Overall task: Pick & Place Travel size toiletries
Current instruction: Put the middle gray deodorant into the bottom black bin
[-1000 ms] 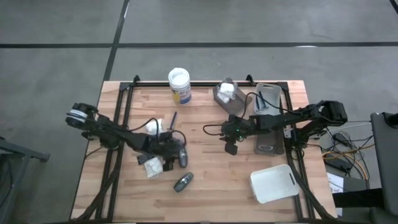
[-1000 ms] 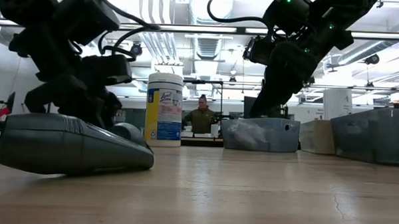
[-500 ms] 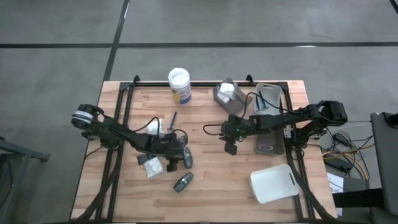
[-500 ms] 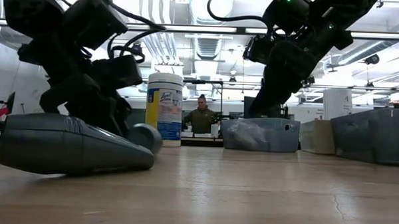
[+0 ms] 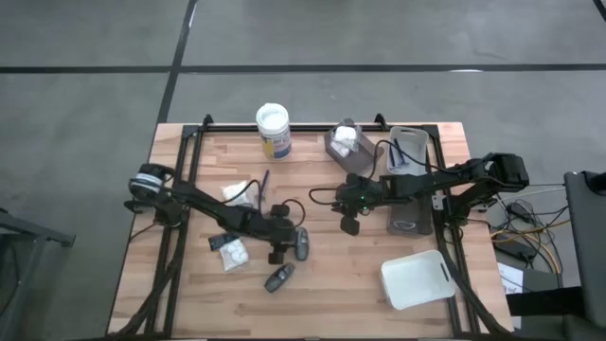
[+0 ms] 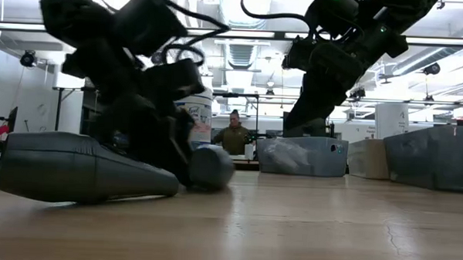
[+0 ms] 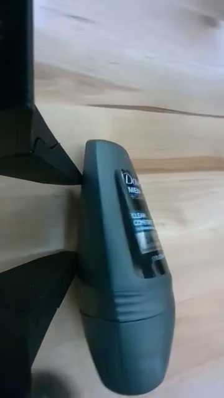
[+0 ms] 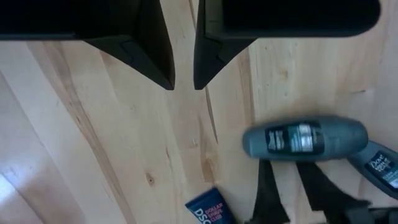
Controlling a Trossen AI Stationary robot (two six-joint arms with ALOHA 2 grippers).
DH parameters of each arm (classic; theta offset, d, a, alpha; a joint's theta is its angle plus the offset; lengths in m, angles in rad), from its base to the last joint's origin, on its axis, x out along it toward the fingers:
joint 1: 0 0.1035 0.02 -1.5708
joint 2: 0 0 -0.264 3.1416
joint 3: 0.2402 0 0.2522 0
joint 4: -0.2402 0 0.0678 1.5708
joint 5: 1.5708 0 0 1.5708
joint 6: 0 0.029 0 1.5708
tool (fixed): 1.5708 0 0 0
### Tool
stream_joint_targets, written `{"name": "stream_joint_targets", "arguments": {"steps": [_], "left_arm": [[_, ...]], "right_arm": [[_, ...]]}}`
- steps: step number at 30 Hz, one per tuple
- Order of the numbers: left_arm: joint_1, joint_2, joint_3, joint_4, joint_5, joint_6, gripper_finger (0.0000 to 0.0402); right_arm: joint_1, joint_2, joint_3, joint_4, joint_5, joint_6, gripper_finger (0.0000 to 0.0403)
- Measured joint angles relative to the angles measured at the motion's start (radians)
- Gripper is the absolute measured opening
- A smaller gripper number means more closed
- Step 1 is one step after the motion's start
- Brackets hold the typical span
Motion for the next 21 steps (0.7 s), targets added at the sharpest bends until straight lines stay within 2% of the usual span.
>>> {"name": "stream_joint_targets", "arguments": {"steps": [6,10,16,21], "left_arm": [[0.009,0.096,0.119,0.004,0.006,0.083,0.0193],[0.015,0.104,0.158,-0.004,0.011,0.121,0.0193],[0.018,0.033,0.158,-0.047,0.012,0.131,0.0193],[0.018,-0.037,0.155,-0.154,0.012,0.125,0.0193]], "right_arm": [[0.000,0.000,0.000,0.000,0.000,0.000,0.0089],[0.000,0.000,0.000,0.000,0.000,0.020,0.0106],[0.001,0.000,0.001,0.020,-0.013,0.017,0.0137],[0.005,0.000,0.000,0.084,-0.118,-0.031,0.0171]]}}
